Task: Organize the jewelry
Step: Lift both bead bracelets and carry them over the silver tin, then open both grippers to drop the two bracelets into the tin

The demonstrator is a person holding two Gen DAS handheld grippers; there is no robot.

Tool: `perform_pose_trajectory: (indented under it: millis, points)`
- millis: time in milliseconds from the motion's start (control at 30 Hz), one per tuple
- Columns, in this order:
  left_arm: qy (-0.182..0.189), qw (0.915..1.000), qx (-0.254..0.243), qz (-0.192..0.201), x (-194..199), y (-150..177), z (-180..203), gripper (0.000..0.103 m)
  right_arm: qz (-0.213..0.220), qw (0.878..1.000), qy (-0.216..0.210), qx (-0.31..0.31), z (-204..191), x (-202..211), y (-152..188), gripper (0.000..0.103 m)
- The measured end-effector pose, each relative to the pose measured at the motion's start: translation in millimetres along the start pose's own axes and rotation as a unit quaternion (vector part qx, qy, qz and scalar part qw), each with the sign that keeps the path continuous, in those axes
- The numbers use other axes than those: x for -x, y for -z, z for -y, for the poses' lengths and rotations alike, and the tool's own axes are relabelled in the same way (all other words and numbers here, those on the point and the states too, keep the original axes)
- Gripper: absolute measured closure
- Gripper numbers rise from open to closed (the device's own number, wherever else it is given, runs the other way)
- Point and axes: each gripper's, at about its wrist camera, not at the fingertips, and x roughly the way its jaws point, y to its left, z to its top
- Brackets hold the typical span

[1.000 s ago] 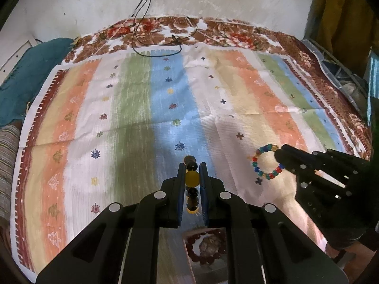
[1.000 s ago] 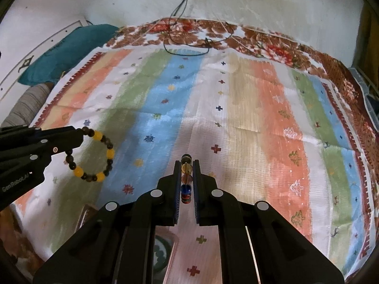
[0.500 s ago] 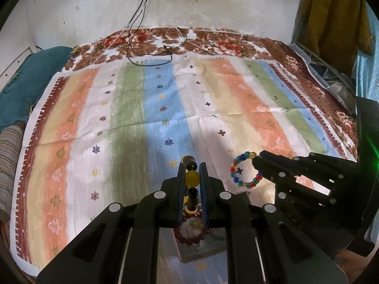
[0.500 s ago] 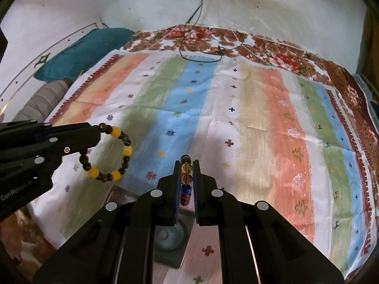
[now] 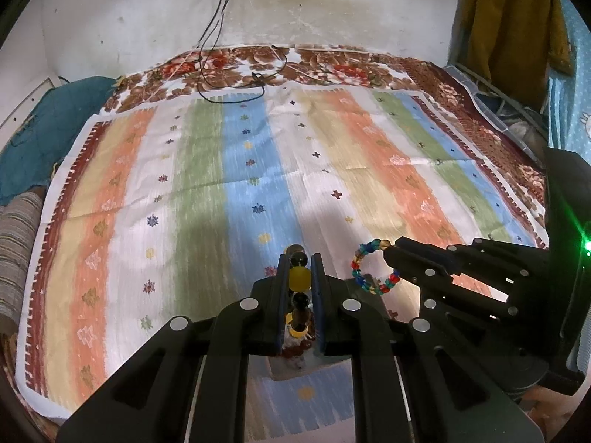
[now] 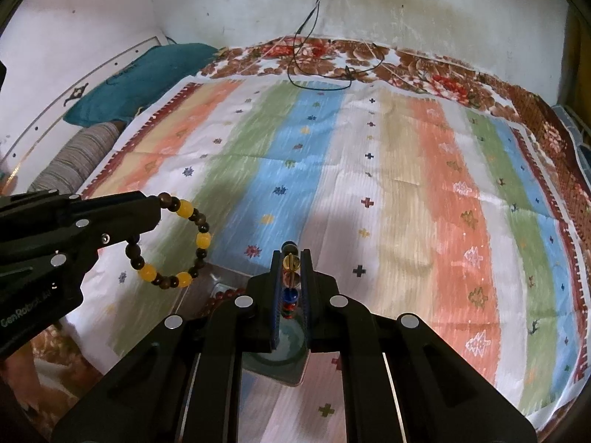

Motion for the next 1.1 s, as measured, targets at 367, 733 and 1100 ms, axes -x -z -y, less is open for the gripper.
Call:
perform_pose_trajectory:
  millis: [367,733,1100]
  points:
    - [0.003,1.0000,-0.007,-0.005,2,14,12,0.092,-0.011,1.000,-0.012,0.006,-4,1,10,0.093]
    - [-0.014,0.9997,0.012,-0.017,0,14,-1,0.059,-0.029,1.000,0.004,0.007,-4,-5,16,0.053]
    - [-0.051,0.9980,0.016,-0.032,-11,16,-20,0.048,-0.042,0.999,0.024,-0.022,13,-10,16,0.048]
